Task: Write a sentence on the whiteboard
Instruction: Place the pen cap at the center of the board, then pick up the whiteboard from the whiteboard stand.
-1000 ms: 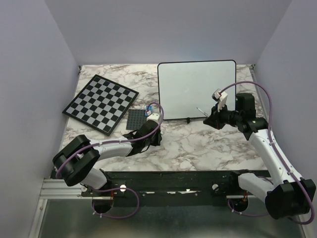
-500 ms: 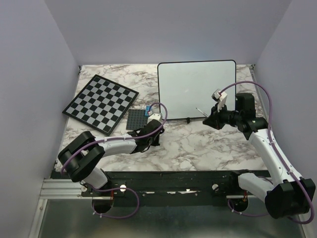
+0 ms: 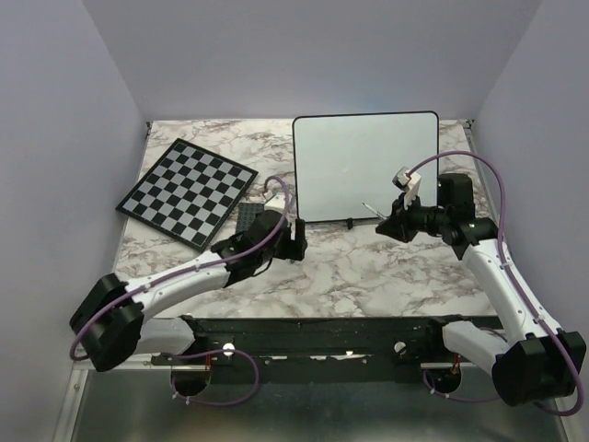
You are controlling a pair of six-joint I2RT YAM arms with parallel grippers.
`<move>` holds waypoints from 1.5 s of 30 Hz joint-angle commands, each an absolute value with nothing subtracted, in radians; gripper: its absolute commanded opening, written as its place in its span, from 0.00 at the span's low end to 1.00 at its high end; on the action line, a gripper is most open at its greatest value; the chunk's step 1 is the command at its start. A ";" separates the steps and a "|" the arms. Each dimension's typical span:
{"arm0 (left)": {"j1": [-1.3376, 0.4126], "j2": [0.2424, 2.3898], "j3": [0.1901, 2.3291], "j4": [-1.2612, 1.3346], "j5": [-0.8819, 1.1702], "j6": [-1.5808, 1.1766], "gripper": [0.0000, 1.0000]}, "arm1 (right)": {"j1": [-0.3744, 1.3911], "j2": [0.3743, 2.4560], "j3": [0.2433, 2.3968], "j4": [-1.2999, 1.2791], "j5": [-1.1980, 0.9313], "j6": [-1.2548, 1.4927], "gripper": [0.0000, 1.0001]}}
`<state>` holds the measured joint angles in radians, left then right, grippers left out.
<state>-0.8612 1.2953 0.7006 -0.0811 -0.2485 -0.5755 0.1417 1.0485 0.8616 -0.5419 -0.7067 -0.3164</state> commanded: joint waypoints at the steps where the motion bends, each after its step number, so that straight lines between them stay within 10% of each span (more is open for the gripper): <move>1: -0.734 1.149 0.729 -0.054 -0.012 -0.500 0.86 | 0.127 1.046 0.867 -0.575 -0.762 -0.347 0.00; 10: -0.364 1.381 0.969 0.120 0.573 -0.414 0.88 | 0.114 1.051 0.888 -0.606 -0.854 -0.400 0.00; 45: -0.255 2.072 1.446 0.402 0.942 -0.500 0.59 | 0.083 1.155 0.922 -0.672 -0.953 -0.491 0.00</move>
<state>-0.2527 2.0342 1.4052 0.3328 0.8890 -0.4686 0.0898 1.1446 0.8944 -0.6487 -0.9169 -0.4728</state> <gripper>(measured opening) 0.596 0.148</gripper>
